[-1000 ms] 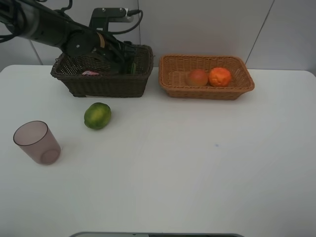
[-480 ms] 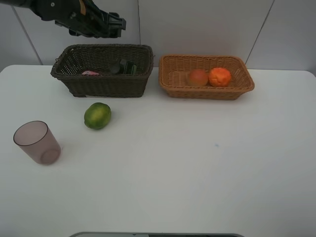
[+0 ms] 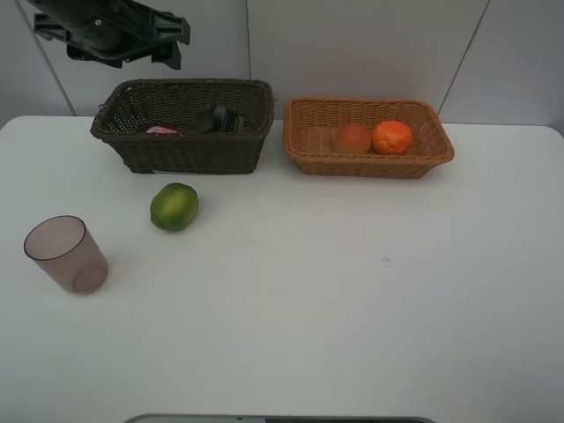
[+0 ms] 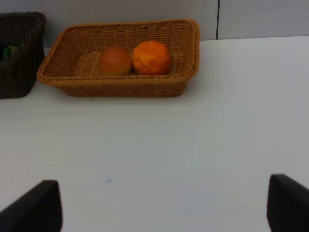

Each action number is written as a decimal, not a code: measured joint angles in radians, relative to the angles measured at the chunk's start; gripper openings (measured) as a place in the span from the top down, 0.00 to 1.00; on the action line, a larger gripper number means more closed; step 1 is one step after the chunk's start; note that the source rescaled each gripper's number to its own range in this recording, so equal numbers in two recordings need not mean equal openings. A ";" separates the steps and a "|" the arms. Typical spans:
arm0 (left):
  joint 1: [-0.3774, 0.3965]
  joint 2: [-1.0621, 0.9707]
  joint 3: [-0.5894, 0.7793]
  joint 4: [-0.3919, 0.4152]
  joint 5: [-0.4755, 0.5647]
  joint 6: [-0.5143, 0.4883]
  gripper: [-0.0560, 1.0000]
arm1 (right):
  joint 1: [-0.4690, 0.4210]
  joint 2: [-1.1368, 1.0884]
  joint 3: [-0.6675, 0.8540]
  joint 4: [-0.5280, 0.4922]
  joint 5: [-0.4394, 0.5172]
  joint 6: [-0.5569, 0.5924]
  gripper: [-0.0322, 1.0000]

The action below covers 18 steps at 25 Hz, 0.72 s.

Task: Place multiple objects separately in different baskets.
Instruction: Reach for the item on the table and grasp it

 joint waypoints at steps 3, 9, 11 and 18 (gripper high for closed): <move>0.000 -0.060 0.055 -0.037 0.048 0.040 0.09 | 0.000 0.000 0.000 0.000 0.000 0.000 0.15; 0.000 -0.151 0.145 -0.088 0.234 0.085 0.09 | 0.000 0.000 0.000 0.000 0.000 0.000 0.15; 0.000 -0.177 0.167 -0.095 0.311 0.109 0.09 | 0.000 0.000 0.000 0.000 0.000 0.000 0.15; 0.000 -0.242 0.258 -0.177 0.469 0.248 0.09 | 0.000 0.000 0.000 0.000 0.000 0.000 0.15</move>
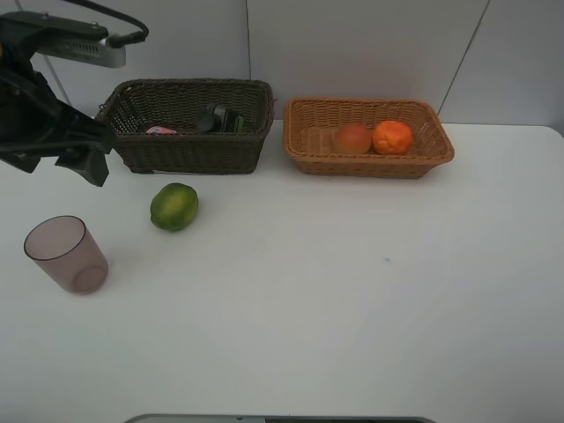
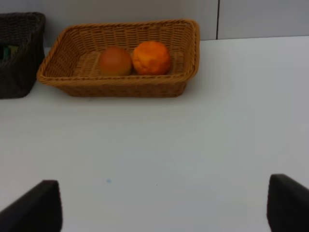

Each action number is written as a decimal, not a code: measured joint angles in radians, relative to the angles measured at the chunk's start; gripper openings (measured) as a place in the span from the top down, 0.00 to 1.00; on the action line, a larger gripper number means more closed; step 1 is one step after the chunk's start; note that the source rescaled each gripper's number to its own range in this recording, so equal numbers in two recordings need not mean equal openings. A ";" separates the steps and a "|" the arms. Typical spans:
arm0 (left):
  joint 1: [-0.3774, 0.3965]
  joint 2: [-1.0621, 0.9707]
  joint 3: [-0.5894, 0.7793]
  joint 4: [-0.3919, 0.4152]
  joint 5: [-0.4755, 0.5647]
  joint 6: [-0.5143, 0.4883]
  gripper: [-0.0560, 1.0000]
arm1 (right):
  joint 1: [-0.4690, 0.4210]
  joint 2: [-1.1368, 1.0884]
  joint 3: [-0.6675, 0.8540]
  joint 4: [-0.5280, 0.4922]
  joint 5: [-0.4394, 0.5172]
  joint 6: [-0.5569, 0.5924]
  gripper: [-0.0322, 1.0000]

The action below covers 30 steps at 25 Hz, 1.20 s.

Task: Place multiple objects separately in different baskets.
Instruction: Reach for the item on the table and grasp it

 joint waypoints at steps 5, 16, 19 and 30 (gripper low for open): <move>0.000 -0.042 0.091 -0.066 0.005 0.099 0.09 | 0.000 0.000 0.000 0.000 0.000 0.000 0.15; 0.000 -0.054 0.232 -0.073 -0.050 0.229 0.09 | 0.000 0.000 0.000 0.000 0.000 0.000 0.15; 0.000 -0.054 0.270 -0.073 -0.136 0.259 0.09 | 0.000 0.000 0.000 0.000 0.000 0.000 0.15; 0.000 0.075 0.278 -0.073 -0.250 0.412 0.09 | 0.000 0.000 0.000 0.000 0.000 0.000 0.15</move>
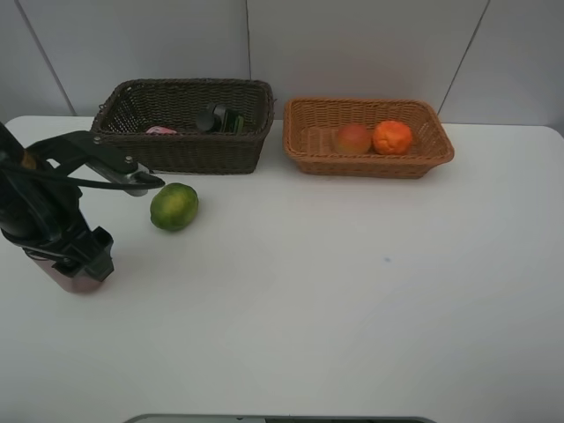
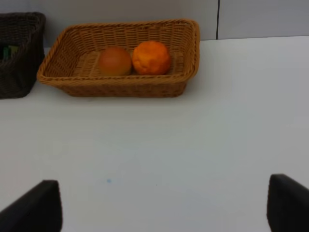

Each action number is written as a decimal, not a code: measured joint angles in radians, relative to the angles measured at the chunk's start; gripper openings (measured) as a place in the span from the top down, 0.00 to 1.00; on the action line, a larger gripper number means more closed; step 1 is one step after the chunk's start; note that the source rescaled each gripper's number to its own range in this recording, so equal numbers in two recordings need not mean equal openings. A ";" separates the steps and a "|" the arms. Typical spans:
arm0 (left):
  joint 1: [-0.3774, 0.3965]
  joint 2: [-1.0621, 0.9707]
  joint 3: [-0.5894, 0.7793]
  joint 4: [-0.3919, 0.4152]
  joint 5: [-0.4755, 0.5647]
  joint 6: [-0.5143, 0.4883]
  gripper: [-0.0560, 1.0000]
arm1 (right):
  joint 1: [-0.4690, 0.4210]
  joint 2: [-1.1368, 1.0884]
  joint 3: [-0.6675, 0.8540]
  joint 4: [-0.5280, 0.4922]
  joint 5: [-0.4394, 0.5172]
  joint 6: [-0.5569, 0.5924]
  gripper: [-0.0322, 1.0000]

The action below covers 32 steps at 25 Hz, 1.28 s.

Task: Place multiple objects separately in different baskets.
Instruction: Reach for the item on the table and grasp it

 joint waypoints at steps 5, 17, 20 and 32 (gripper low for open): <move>0.000 0.069 0.000 0.000 -0.065 0.015 0.09 | 0.000 0.000 0.000 0.000 0.000 0.000 0.15; 0.000 0.213 0.002 -0.001 -0.124 0.016 0.10 | 0.000 0.000 0.000 0.000 0.000 0.000 0.15; 0.000 0.236 0.002 -0.002 -0.154 0.016 0.10 | 0.000 0.000 0.000 0.000 0.000 0.000 0.15; 0.000 0.255 0.002 -0.005 -0.187 0.006 0.90 | 0.000 0.000 0.000 0.000 0.000 0.000 0.15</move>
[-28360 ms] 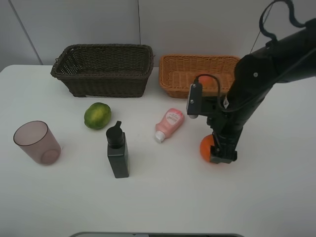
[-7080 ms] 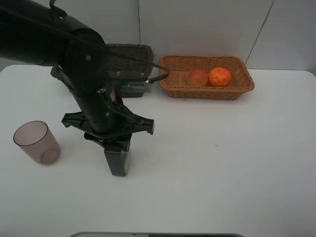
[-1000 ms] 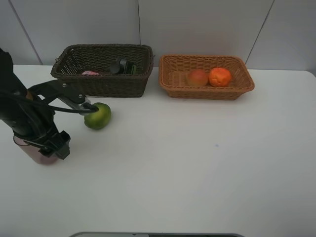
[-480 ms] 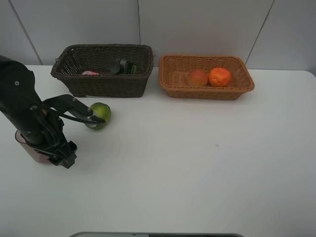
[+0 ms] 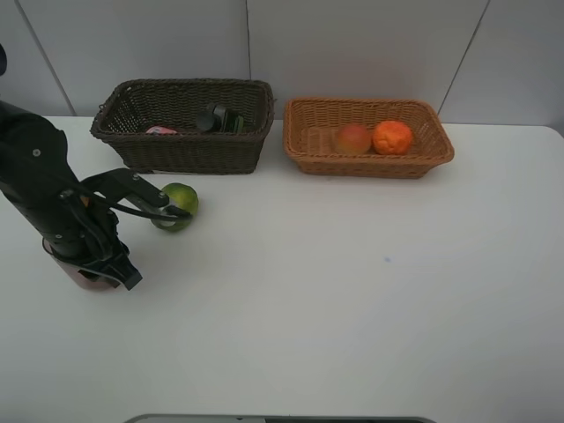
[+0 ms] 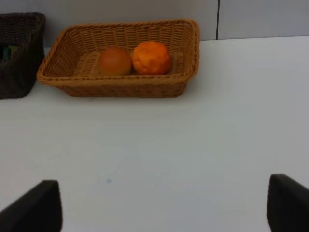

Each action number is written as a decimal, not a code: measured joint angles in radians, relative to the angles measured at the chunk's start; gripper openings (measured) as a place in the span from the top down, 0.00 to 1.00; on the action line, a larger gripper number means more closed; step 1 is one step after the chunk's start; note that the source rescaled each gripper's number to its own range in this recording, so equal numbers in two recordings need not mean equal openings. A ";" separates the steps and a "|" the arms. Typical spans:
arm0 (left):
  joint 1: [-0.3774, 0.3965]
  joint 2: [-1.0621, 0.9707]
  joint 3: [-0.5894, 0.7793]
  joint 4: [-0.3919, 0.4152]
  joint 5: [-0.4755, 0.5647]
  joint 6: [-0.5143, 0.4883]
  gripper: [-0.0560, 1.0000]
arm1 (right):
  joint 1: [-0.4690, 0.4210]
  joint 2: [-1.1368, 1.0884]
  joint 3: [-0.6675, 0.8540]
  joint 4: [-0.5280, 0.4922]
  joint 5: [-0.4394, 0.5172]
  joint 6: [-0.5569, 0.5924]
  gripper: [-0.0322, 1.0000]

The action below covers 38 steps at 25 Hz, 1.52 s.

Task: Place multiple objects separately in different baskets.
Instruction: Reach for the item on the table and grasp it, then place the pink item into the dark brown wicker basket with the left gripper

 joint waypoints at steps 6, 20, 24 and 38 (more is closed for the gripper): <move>0.000 0.000 0.000 -0.002 0.000 -0.002 0.90 | 0.000 0.000 0.000 0.000 0.000 0.000 0.15; 0.000 0.000 0.000 -0.002 -0.003 -0.006 0.90 | 0.000 0.000 0.000 0.000 0.000 0.000 0.15; 0.000 -0.003 0.000 -0.004 -0.004 -0.046 0.90 | 0.000 0.000 0.000 0.000 0.000 0.000 0.15; 0.000 -0.082 -0.283 -0.010 0.306 -0.290 0.95 | 0.000 0.000 0.000 0.000 0.000 0.000 0.15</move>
